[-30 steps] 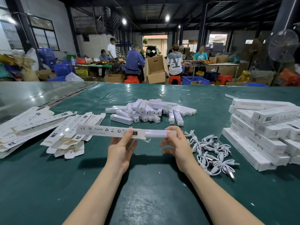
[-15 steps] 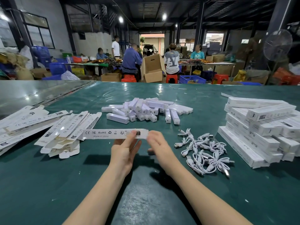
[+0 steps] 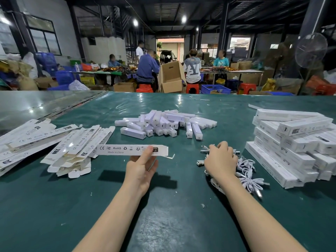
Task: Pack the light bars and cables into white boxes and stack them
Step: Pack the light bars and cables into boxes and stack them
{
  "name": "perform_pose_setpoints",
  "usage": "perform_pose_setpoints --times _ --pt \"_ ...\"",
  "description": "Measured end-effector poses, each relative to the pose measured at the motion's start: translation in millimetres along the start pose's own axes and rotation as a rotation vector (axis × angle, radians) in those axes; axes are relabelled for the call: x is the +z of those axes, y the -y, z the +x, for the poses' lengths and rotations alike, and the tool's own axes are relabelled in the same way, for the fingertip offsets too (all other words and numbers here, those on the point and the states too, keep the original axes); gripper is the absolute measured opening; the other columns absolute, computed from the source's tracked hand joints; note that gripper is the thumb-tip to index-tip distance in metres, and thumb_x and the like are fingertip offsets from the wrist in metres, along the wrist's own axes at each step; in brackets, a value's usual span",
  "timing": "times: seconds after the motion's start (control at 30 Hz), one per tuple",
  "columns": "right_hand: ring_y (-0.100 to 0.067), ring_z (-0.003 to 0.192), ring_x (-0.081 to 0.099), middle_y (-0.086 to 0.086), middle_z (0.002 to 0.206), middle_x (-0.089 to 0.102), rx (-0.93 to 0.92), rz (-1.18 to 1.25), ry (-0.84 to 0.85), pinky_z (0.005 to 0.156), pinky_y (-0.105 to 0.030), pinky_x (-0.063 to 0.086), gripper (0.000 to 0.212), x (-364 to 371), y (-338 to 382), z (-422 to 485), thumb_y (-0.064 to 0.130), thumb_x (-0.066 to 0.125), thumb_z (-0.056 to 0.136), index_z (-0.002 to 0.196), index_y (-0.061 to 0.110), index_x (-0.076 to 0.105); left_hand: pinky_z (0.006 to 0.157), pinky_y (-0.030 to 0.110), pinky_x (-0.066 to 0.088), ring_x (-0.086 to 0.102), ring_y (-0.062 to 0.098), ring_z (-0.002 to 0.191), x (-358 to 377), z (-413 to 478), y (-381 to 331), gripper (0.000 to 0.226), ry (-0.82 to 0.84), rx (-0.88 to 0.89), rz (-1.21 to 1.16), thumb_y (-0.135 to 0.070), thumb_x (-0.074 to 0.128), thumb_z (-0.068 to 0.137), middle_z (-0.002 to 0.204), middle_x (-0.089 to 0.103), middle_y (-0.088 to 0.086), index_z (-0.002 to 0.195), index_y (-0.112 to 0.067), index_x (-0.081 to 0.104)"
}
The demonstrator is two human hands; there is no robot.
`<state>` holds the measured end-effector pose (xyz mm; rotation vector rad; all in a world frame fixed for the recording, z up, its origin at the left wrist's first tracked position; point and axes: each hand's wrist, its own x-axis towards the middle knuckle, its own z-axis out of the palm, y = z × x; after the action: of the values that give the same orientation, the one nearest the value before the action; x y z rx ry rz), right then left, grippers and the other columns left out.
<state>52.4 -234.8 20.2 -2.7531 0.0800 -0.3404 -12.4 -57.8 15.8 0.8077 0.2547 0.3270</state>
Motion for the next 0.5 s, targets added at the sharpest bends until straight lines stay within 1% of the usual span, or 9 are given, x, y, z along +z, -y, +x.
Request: perform_pose_setpoints --times 0.1,0.17,0.27,0.33,0.4,0.43,0.5 --pt "-0.03 0.122 0.034 -0.01 0.13 0.038 -0.035 -0.147 0.088 0.107 -0.048 0.022 0.036 4.0 0.7 1.5 0.012 0.039 0.086 0.118 0.017 0.052 0.055 0.019 0.052 0.065 0.005 0.057 0.8 -4.0 -0.4 0.006 0.084 -0.037 -0.017 -0.014 0.061 0.08 0.065 0.069 -0.007 0.082 -0.018 0.057" --pt "-0.03 0.122 0.034 -0.009 0.13 0.039 -0.029 -0.149 0.088 0.107 -0.049 0.021 0.037 6.4 1.4 3.9 0.013 0.038 0.086 0.118 0.021 0.054 0.055 0.018 0.052 0.067 0.007 0.063 1.4 -6.7 -2.9 0.013 0.173 -0.075 -0.035 -0.02 0.06 0.073 0.07 0.071 -0.006 0.085 -0.018 0.057" --pt "-0.027 0.121 0.036 -0.005 0.131 0.041 -0.061 -0.077 -0.023 0.103 -0.044 0.024 0.033 7.2 0.0 5.6 0.014 0.038 0.089 0.112 0.02 0.061 0.056 0.019 0.054 0.07 0.012 0.066 2.3 -10.3 -5.1 0.02 0.251 -0.131 -0.058 -0.023 0.058 0.069 0.074 0.072 -0.003 0.088 -0.017 0.059" --pt "-0.025 0.111 0.045 -0.003 0.127 0.049 -0.139 -0.043 -0.037 0.094 -0.037 0.03 0.029 8.0 -0.2 5.7 0.011 0.038 0.089 0.104 0.015 0.062 0.055 0.02 0.054 0.07 0.013 0.065 2.4 -11.8 -5.6 0.022 0.259 -0.146 -0.064 -0.023 0.058 0.067 0.074 0.072 -0.002 0.088 -0.016 0.059" --pt "-0.028 0.097 0.05 -0.006 0.118 0.056 -0.155 -0.001 -0.024 0.085 -0.035 0.031 0.023 7.8 0.9 4.4 0.006 0.038 0.088 0.102 0.015 0.053 0.055 0.018 0.054 0.07 0.012 0.065 2.8 -11.5 -6.0 0.022 0.246 -0.148 -0.054 -0.023 0.058 0.067 0.073 0.072 -0.003 0.088 -0.016 0.059" --pt "-0.029 0.098 0.051 -0.008 0.118 0.055 -0.143 0.01 -0.016 0.084 -0.036 0.032 0.024 7.8 1.1 4.1 0.004 0.038 0.087 0.108 0.014 0.047 0.054 0.018 0.054 0.07 0.012 0.065 3.1 -10.9 -6.2 0.022 0.238 -0.147 -0.052 -0.023 0.058 0.067 0.073 0.072 -0.003 0.088 -0.017 0.059" --pt "-0.032 0.109 0.05 -0.011 0.125 0.047 -0.129 -0.029 0.007 0.089 -0.039 0.034 0.037 8.9 0.2 5.0 0.004 0.038 0.086 0.122 0.011 0.039 0.054 0.017 0.053 0.07 0.012 0.064 3.7 -9.9 -7.0 0.02 0.226 -0.143 -0.054 -0.023 0.058 0.068 0.073 0.072 -0.003 0.087 -0.017 0.059"
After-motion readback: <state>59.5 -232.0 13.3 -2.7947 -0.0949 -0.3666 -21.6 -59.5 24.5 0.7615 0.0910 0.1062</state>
